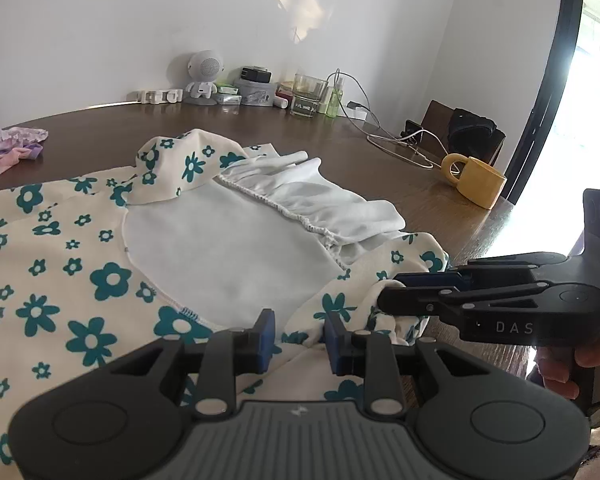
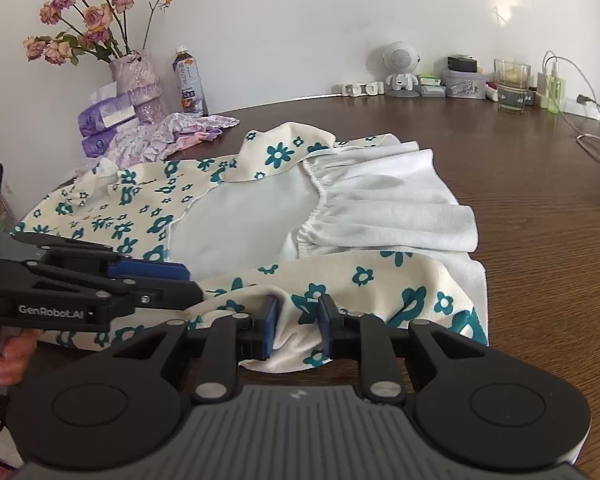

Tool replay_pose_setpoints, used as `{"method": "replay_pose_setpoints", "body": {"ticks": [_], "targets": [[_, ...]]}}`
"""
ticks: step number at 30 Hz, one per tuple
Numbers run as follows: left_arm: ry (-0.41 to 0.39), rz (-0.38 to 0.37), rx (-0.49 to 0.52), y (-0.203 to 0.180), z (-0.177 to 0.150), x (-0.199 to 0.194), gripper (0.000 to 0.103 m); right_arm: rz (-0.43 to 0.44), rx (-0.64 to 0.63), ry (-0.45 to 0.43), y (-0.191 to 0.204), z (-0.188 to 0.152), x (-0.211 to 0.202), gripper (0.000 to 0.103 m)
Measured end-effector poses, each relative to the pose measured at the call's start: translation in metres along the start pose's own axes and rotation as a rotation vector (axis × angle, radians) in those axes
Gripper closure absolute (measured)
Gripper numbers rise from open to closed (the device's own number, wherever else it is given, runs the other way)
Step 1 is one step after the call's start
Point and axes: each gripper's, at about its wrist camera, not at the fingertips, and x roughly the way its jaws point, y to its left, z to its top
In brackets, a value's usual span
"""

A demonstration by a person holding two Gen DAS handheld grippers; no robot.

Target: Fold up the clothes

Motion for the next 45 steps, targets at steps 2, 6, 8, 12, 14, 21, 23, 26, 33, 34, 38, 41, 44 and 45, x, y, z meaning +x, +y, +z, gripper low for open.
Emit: {"method": "replay_pose_setpoints", "body": {"ticks": [2,6,8,12,14,21,23,26,33,34,38,41,44,45], "targets": [[-0.001,-0.003,-0.001,0.001,-0.001,-0.001,0.078,0.007,0.037,-0.004,-0.006,0.001,-0.002,0.081],[-0.005,0.002,0.002,0.0,-0.002,-0.002,0.078,0.012,0.071,-0.02,-0.009,0.001,-0.005,0.079],[-0.01,0.005,-0.005,0.0,-0.003,-0.002,0.078,-0.008,0.041,-0.016,-0.004,-0.001,-0.002,0.079],[-0.033,0.042,-0.083,0.001,-0.003,-0.009,0.076,-0.05,-0.033,-0.014,0.008,-0.004,0.004,0.079],[-0.068,0.111,-0.085,-0.001,-0.003,-0.021,0.069,-0.059,-0.042,-0.015,0.01,-0.004,0.004,0.079],[-0.083,0.187,-0.148,0.004,-0.015,-0.038,0.058,-0.022,-0.065,-0.095,0.029,0.005,-0.02,0.071],[-0.076,0.194,-0.135,0.003,-0.02,-0.033,0.057,-0.014,-0.082,-0.094,0.033,0.006,-0.017,0.068],[-0.086,0.209,-0.089,-0.002,-0.023,-0.031,0.053,-0.046,-0.085,-0.04,0.032,0.003,0.002,0.068],[-0.106,0.159,-0.126,0.003,-0.026,-0.034,0.045,-0.084,-0.138,-0.042,0.032,-0.008,0.016,0.066],[-0.106,0.159,-0.125,0.002,-0.026,-0.034,0.045,-0.088,-0.146,-0.05,0.034,-0.01,0.017,0.066],[-0.107,0.167,-0.117,-0.003,-0.026,-0.033,0.04,-0.097,-0.15,-0.081,0.035,-0.015,0.015,0.066],[-0.105,0.173,-0.104,-0.007,-0.026,-0.032,0.036,-0.097,-0.153,-0.102,0.034,-0.018,0.014,0.066],[-0.107,0.179,-0.101,-0.009,-0.027,-0.031,0.035,-0.094,-0.148,-0.107,0.033,-0.018,0.014,0.066],[-0.108,0.181,-0.102,-0.009,-0.027,-0.031,0.035,-0.091,-0.144,-0.107,0.032,-0.018,0.014,0.066]]}}
